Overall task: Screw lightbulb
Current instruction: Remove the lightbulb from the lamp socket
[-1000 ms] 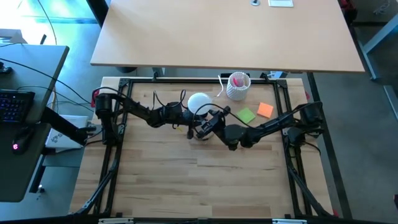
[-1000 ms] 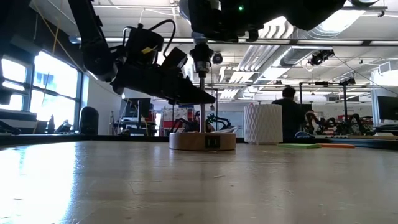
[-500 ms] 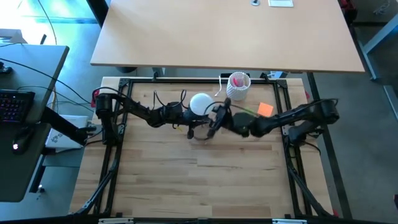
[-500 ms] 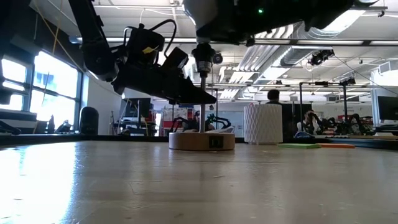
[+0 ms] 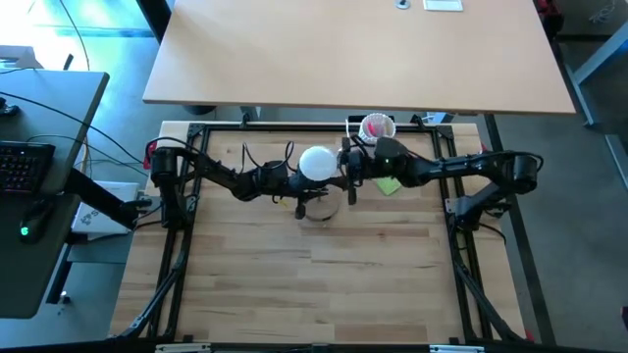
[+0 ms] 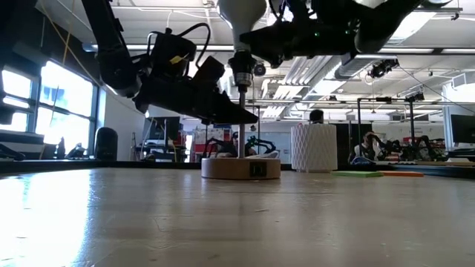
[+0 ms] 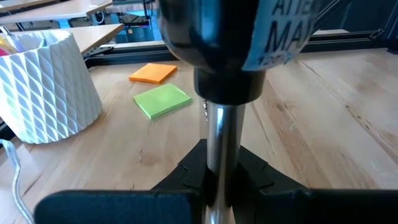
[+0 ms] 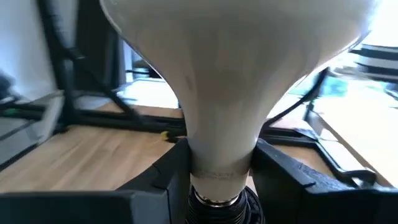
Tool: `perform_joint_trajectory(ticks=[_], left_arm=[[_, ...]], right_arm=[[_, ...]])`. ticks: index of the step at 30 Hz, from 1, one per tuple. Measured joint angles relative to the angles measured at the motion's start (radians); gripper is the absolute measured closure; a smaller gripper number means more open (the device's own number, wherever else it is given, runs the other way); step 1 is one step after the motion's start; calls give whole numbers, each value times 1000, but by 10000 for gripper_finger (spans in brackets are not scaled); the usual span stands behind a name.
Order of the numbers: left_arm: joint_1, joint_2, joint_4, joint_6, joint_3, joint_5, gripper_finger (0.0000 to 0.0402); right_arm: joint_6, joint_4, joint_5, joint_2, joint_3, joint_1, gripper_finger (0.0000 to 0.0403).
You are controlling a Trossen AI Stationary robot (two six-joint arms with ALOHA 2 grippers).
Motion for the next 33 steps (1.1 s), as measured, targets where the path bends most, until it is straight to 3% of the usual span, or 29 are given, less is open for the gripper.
perform_joint_trajectory(ticks=[7,11,17,22,33], left_arm=[[-2,0,4,-3,1,4,371],[-2,0,6,-9,2,7,371],[-1,0,5,-11,2,5,371],[0,0,1,-19,-1,2,371],[1,-1,0,-28,0,0,371]], right_arm=[[-25,5,-327,3,3,-107,260],[-25,5,-402,3,3,-138,260],[-27,3,-392,3,3,-135,260],[-27,-7,-276,3,5,-106,258],[-45,-15,-178,-4,7,-85,156]])
